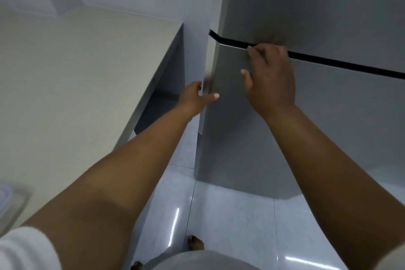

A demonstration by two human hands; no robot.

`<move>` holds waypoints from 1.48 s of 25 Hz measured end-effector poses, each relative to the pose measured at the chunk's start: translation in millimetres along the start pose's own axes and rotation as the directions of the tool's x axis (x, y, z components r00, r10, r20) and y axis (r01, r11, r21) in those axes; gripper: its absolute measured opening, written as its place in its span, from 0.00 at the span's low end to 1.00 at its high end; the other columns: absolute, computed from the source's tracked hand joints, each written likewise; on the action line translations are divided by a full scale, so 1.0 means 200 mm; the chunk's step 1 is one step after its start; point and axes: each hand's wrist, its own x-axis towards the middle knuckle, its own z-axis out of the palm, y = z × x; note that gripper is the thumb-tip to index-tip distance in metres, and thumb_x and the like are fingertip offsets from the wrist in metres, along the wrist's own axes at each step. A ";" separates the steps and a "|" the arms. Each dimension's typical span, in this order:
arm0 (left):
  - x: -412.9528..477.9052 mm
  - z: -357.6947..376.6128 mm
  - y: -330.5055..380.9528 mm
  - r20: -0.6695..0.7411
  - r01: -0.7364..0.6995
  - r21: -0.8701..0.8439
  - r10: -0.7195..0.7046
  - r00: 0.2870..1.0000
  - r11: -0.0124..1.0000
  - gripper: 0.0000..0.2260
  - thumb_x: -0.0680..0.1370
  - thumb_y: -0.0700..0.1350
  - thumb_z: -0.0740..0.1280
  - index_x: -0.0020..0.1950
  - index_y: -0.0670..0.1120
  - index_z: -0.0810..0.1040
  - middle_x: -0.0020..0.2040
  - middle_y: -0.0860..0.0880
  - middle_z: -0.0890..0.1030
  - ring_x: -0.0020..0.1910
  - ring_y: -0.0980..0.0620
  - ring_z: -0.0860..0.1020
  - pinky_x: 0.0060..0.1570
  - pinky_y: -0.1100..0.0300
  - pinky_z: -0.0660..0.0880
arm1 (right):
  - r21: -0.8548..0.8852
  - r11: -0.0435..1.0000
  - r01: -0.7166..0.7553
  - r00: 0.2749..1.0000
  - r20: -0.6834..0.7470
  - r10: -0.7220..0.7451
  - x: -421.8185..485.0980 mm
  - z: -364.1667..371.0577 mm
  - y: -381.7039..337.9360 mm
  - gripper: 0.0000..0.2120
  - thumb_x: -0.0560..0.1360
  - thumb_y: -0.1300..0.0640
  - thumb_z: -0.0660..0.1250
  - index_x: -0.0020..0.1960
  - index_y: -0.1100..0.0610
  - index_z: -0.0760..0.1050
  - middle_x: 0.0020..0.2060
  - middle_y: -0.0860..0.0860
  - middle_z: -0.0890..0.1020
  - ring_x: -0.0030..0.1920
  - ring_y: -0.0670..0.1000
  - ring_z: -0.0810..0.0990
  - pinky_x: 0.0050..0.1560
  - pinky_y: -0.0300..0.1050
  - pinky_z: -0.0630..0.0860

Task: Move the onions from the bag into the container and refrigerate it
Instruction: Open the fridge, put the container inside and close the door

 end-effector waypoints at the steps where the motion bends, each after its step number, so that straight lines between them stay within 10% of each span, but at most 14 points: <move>1: 0.04 0.02 0.02 0.001 -0.014 -0.012 0.014 1.000 1.000 0.30 0.69 0.56 0.75 0.67 0.47 0.72 0.64 0.47 0.78 0.61 0.47 0.77 0.59 0.53 0.75 | -0.004 1.000 0.002 1.000 0.011 -0.002 0.00 0.01 0.00 0.23 0.74 0.56 0.64 0.66 0.63 0.72 0.58 0.61 0.77 0.57 0.63 0.73 0.58 0.54 0.71; 14: -0.04 0.05 -0.10 -0.007 -0.120 -0.023 0.120 0.993 0.993 0.24 0.69 0.53 0.76 0.60 0.45 0.75 0.53 0.50 0.80 0.52 0.50 0.79 0.49 0.63 0.75 | 0.006 0.990 -0.138 0.986 -0.090 0.138 -0.04 -0.02 -0.11 0.18 0.71 0.50 0.69 0.57 0.59 0.77 0.54 0.56 0.79 0.54 0.60 0.75 0.55 0.52 0.69; 27: -1.10 0.03 -0.34 0.251 -0.418 0.040 0.396 0.883 0.907 0.19 0.71 0.63 0.68 0.52 0.51 0.76 0.46 0.55 0.79 0.45 0.54 0.79 0.44 0.60 0.78 | -0.124 0.901 -0.415 0.909 -0.009 0.417 -0.68 -0.64 -0.59 0.38 0.70 0.26 0.58 0.59 0.60 0.74 0.55 0.58 0.76 0.57 0.59 0.73 0.57 0.53 0.71; 32: -1.55 0.14 -0.39 0.506 -0.545 0.085 0.435 0.745 0.834 0.27 0.70 0.69 0.64 0.60 0.52 0.72 0.53 0.51 0.80 0.50 0.53 0.78 0.49 0.56 0.79 | -0.229 0.792 -0.566 0.813 0.002 0.582 -0.95 -0.99 -0.73 0.43 0.69 0.23 0.53 0.58 0.61 0.73 0.54 0.60 0.75 0.54 0.59 0.75 0.53 0.52 0.73; 37: -1.77 0.20 -0.35 0.694 -0.797 -0.052 0.595 0.404 0.602 0.22 0.75 0.62 0.64 0.54 0.45 0.80 0.47 0.46 0.84 0.45 0.50 0.81 0.45 0.55 0.79 | -0.296 0.669 -0.682 0.708 -0.037 0.705 -1.25 -1.24 -0.72 0.43 0.66 0.24 0.60 0.62 0.60 0.72 0.57 0.58 0.76 0.56 0.58 0.76 0.57 0.53 0.75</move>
